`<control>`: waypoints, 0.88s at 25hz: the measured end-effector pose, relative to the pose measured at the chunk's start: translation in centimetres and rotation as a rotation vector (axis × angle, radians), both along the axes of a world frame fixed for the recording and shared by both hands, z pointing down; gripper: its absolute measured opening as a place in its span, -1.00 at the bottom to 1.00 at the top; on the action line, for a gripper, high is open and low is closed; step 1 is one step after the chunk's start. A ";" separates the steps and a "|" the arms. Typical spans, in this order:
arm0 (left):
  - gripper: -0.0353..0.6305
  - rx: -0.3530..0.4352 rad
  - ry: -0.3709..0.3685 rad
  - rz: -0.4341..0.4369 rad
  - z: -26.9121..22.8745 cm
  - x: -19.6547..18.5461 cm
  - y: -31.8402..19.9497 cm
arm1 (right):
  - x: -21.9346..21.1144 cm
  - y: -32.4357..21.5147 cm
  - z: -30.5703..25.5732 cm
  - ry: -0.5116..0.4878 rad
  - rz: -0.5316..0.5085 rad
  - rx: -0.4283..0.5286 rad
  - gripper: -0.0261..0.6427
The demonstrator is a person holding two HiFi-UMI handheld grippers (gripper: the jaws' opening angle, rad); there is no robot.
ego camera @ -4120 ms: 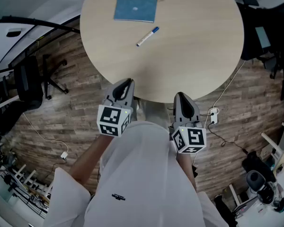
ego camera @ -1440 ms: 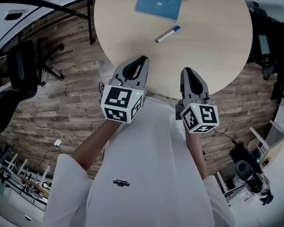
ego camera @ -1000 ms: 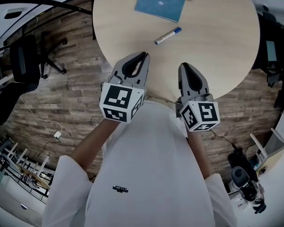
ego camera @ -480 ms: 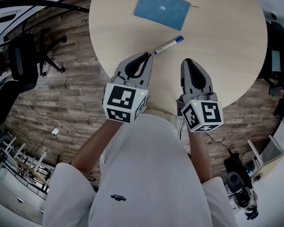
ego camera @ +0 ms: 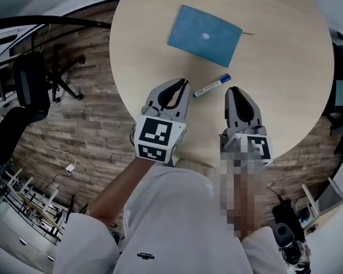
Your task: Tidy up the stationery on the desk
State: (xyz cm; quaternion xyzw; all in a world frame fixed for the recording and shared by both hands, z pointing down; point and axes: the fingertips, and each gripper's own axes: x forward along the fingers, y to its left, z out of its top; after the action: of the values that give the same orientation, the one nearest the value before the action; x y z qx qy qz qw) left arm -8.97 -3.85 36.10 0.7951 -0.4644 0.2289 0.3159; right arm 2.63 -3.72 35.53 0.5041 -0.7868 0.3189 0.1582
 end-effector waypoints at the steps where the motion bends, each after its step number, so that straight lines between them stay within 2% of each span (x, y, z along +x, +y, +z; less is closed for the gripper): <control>1: -0.79 -0.002 -0.005 -0.002 0.5 -0.2 -0.7 | -0.1 -0.7 0.5 -0.002 0.000 -0.003 -0.79; 7: -0.79 -0.010 -0.021 -0.020 3.9 -1.4 -3.9 | -0.3 -3.7 3.9 0.008 0.013 -0.021 -0.79; 15: -0.77 -0.031 -0.050 -0.027 7.1 -2.3 -6.3 | 0.0 -5.3 7.3 0.014 0.032 -0.075 -0.79; 17: -0.51 -0.044 -0.042 -0.019 8.0 -2.4 -7.1 | -0.1 -5.8 8.1 0.015 0.032 -0.093 -0.78; 18: -0.45 -0.049 -0.038 -0.019 8.5 -2.5 -7.6 | -0.2 -6.2 8.6 0.013 0.028 -0.102 -0.74; 20: -0.39 -0.055 -0.038 -0.025 9.6 -2.9 -8.6 | -0.5 -6.9 9.6 0.012 0.020 -0.121 -0.48; 22: -0.31 -0.063 -0.042 -0.034 10.9 -3.5 -9.7 | -0.9 -7.6 10.6 0.021 0.022 -0.129 -0.45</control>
State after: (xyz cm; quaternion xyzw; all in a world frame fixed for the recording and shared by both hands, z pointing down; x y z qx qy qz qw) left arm -12.48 -13.59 46.99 0.7717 -0.4772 0.2547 0.3346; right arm 1.78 -11.37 46.17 0.5049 -0.7572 0.3655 0.1952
